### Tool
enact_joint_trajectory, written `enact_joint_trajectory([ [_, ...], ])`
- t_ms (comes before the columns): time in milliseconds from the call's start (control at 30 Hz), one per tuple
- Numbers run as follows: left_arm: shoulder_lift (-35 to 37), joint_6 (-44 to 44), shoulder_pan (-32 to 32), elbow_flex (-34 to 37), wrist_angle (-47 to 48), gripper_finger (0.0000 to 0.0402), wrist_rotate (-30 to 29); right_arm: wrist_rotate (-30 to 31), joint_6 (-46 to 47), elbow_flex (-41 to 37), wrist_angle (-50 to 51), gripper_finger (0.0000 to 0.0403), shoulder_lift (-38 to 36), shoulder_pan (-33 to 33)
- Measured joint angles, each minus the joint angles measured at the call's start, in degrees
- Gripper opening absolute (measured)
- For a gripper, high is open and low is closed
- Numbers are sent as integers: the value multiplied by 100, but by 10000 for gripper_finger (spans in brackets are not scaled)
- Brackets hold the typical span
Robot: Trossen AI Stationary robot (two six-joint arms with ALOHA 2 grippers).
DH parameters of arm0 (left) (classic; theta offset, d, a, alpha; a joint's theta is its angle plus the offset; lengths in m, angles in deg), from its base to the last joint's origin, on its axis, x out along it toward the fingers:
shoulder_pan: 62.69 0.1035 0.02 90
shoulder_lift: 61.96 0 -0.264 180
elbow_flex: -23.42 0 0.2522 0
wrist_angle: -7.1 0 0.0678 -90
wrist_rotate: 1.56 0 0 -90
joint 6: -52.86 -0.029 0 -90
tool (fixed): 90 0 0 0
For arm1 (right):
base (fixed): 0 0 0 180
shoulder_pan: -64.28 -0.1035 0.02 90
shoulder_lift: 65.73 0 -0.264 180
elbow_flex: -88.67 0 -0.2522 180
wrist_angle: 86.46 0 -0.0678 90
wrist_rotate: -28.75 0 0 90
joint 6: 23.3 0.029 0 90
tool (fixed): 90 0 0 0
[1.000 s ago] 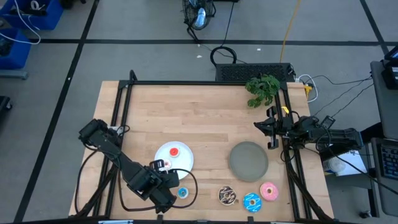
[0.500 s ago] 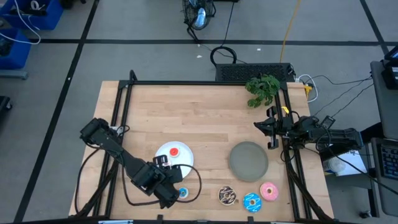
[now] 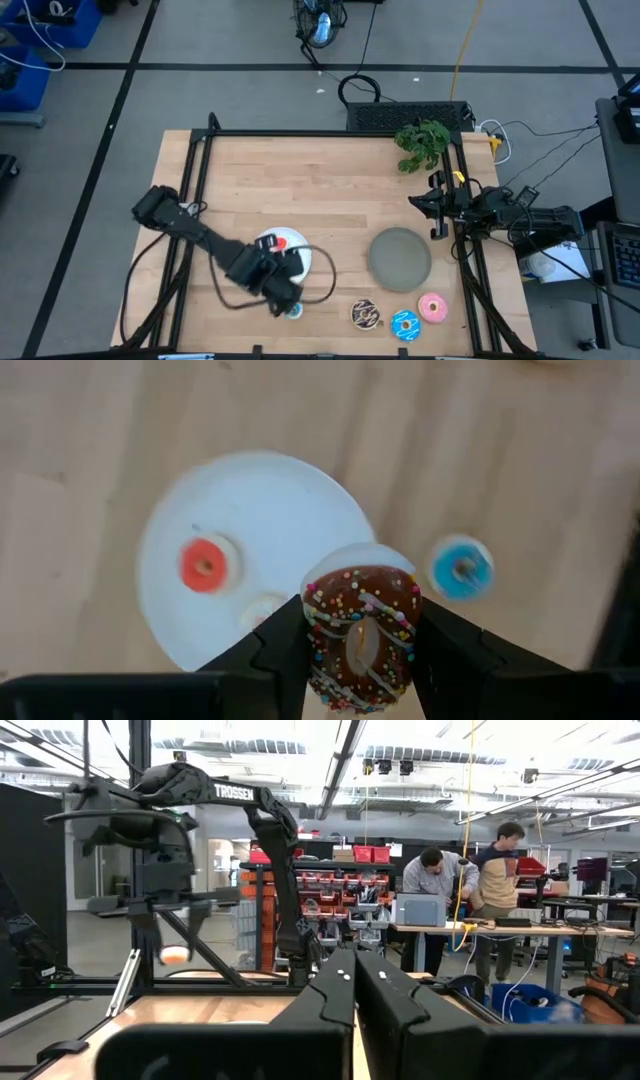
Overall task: Pick & Place donuts
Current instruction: Put the small brown donut on the white plate
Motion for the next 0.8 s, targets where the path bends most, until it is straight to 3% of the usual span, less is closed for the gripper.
enact_joint_trajectory([
  [333, 0, -883, 1047, 18, -16, 149, -80, -2, 45, -1, 1, 0, 0, -1],
  [533, 4, -1533, 1516, 597, -208, 149, -23, -11, 43, 1, 1, 0, 1, 1],
  [800, 0, -2096, 1762, 1737, -1710, 149, 996, -17, 64, -1, 1, 0, 1, 0],
])
